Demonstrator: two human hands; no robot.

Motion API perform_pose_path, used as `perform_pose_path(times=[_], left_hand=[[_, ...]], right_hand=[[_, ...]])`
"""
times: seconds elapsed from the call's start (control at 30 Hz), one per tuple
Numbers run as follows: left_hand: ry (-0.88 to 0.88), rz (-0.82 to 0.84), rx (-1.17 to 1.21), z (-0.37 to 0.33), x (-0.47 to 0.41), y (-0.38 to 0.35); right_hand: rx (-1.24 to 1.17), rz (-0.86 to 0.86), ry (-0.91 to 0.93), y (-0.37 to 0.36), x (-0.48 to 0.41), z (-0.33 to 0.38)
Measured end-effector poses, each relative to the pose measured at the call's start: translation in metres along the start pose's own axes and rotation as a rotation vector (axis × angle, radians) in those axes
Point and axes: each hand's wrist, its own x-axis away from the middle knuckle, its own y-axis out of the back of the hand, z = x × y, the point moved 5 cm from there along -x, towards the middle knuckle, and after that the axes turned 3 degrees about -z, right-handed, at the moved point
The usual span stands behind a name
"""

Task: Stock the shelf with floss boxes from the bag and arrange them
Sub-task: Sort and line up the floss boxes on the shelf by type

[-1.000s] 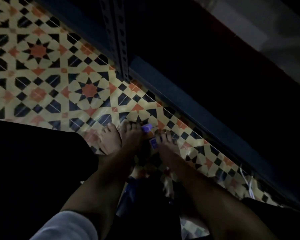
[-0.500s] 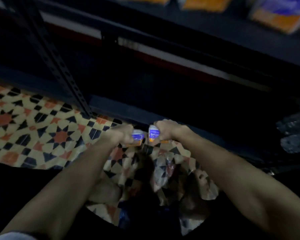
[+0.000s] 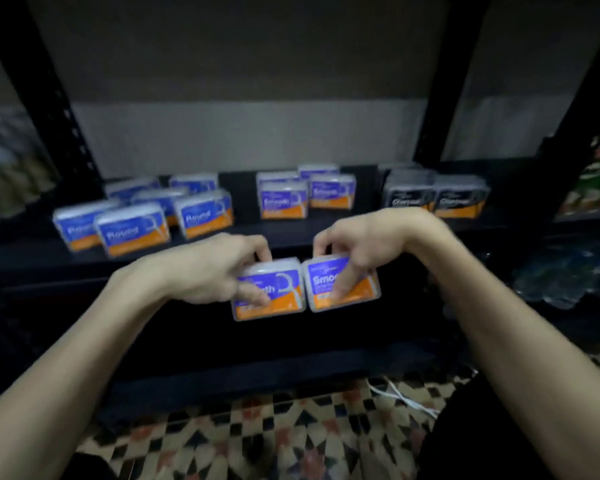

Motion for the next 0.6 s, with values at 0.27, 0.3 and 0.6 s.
perform_pose_path(times=[0.27, 0.3, 0.6], left_hand=[[0.061, -0.500, -0.129, -0.023, -0.073, 0.050], [0.085, -0.514, -0.151, -0.017, -0.079, 0.044], [0.122, -0.736, -0.204, 0.012, -0.099, 0.019]], right_hand=[[0.003, -0.672, -0.234, 0.078, -0.005, -0.065], [0.008, -0.693, -0.249, 0.076, -0.016, -0.069], [0.106, -0.772, -0.252, 0.058, -0.060, -0.074]])
